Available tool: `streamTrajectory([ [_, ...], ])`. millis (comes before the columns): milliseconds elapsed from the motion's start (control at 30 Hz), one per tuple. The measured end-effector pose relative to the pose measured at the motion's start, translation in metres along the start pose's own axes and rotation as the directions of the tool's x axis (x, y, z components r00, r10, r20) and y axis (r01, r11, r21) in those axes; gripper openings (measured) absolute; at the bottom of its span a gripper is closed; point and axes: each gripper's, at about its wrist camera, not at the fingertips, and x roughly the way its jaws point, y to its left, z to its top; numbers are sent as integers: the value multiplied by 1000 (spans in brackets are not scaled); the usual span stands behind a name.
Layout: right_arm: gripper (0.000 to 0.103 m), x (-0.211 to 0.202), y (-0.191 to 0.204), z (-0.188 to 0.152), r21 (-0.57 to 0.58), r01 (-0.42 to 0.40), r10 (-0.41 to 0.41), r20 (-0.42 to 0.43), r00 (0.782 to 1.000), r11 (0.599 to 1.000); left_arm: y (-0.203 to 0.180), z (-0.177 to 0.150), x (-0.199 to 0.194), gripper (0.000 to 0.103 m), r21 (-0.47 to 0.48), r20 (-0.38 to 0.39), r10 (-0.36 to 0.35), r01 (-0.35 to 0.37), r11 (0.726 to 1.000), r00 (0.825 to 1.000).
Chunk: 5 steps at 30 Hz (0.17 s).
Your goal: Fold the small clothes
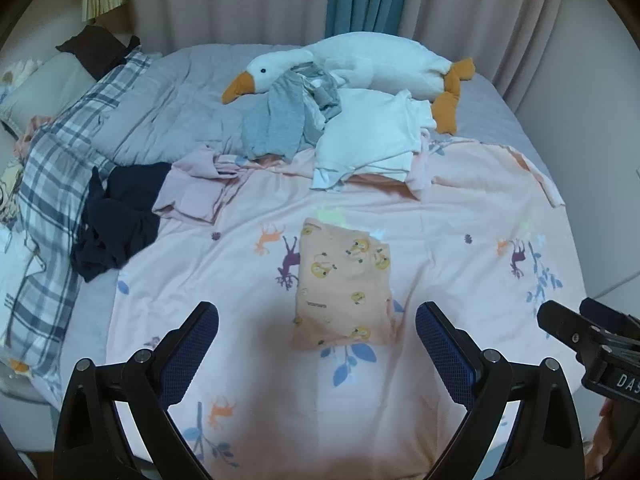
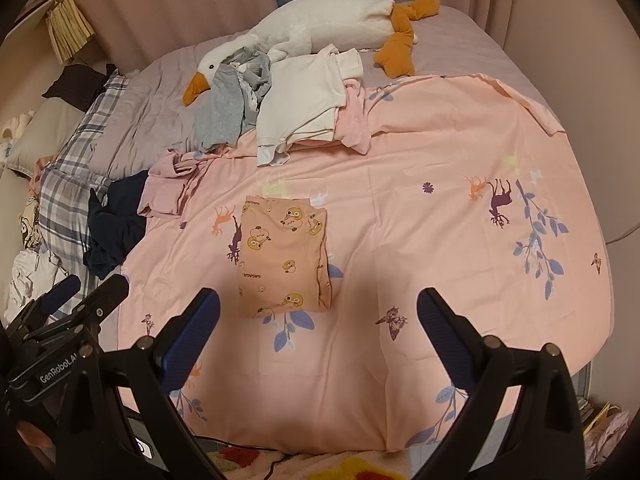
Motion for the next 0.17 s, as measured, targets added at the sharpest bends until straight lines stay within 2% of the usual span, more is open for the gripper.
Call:
streamTrajectory([
  [167,99,0,-3,-1,1,9,-9,-2,1000,1000,-3,-2,-1,98,16,0,0,0,1000,1000],
])
